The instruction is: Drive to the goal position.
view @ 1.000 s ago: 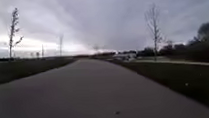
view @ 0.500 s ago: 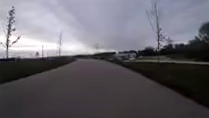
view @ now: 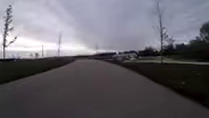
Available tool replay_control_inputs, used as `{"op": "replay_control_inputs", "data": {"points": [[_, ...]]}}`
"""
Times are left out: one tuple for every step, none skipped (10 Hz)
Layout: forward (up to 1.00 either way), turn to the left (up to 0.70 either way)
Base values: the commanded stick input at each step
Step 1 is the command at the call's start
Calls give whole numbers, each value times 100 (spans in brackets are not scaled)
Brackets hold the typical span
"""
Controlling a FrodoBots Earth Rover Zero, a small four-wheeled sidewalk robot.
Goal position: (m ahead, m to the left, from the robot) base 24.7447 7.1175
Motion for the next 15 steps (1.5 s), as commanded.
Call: {"op": "replay_control_inputs", "data": {"points": [[100,0],[100,0],[100,0],[100,0],[100,0],[100,0],[100,0],[100,0],[100,0],[100,0],[100,0],[100,0],[100,12],[100,35],[100,23]]}}
